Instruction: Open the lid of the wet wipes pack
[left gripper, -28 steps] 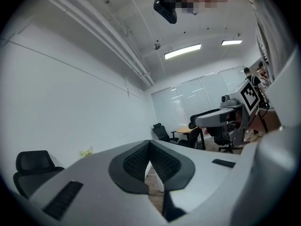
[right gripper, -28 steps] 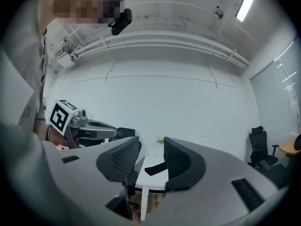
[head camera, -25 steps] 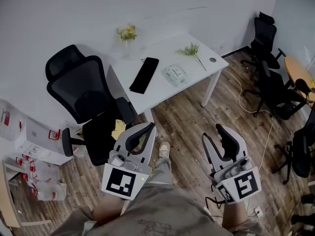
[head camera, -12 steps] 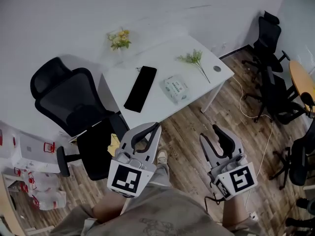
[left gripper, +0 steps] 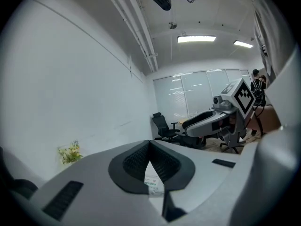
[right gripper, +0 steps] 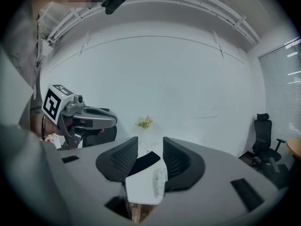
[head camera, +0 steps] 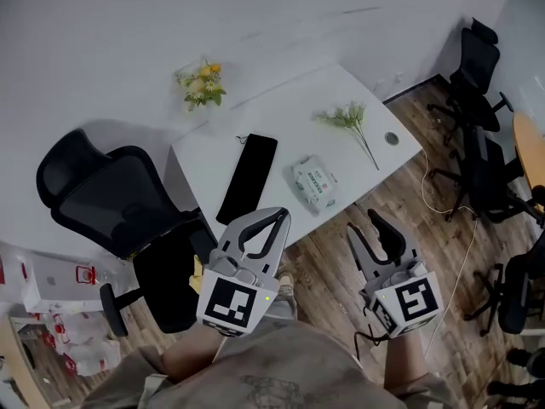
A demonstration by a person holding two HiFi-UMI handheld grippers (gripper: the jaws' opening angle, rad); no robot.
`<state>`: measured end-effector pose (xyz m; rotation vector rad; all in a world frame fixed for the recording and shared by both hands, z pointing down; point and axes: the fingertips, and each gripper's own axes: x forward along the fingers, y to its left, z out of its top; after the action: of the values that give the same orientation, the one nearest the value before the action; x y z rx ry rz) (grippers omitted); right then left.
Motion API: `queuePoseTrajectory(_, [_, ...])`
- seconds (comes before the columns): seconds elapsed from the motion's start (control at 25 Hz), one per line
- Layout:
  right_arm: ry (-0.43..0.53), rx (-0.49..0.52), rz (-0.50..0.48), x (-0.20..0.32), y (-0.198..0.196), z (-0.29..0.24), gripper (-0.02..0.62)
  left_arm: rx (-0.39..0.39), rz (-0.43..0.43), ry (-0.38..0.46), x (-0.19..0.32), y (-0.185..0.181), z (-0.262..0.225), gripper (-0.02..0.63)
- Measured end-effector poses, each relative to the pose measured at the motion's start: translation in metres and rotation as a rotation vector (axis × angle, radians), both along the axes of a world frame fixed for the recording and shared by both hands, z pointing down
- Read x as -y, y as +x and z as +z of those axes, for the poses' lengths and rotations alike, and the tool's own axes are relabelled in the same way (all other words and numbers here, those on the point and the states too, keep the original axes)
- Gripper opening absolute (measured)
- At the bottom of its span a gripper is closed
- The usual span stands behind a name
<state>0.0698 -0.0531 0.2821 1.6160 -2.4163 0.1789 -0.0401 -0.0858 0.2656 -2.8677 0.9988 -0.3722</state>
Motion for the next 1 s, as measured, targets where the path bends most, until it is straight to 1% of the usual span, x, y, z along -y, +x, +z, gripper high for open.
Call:
queuePoseTrajectory(0.2, [-0.010, 0.008, 0.001, 0.043, 0.003, 0.002, 0.178, 0.020, 0.010, -0.011, 0.040, 0.003, 0.006, 0.015])
queuePoseTrajectory(0.4, [-0.039, 0.012, 0.000, 0.068, 0.015, 0.016, 0.178, 0.027, -0.015, -0.040, 0.064, 0.007, 0.017, 0.015])
queuePoseTrajectory(0.56, [-0.063, 0.010, -0.030, 0.082, 0.024, 0.027, 0.178, 0.041, -0.043, -0.055, 0.075, 0.014, 0.024, 0.015])
queuePoseTrajectory(0.76, [-0.093, -0.009, -0.071, 0.105, 0.035, 0.041, 0.178, 0.045, -0.099, -0.090, 0.084, 0.022, 0.032, 0.015])
queuePoseTrajectory(1.0, [-0.133, -0.022, -0.071, 0.146, 0.039, 0.065, 0.178, 0.065, -0.144, -0.118, 0.109, 0.034, 0.052, 0.015])
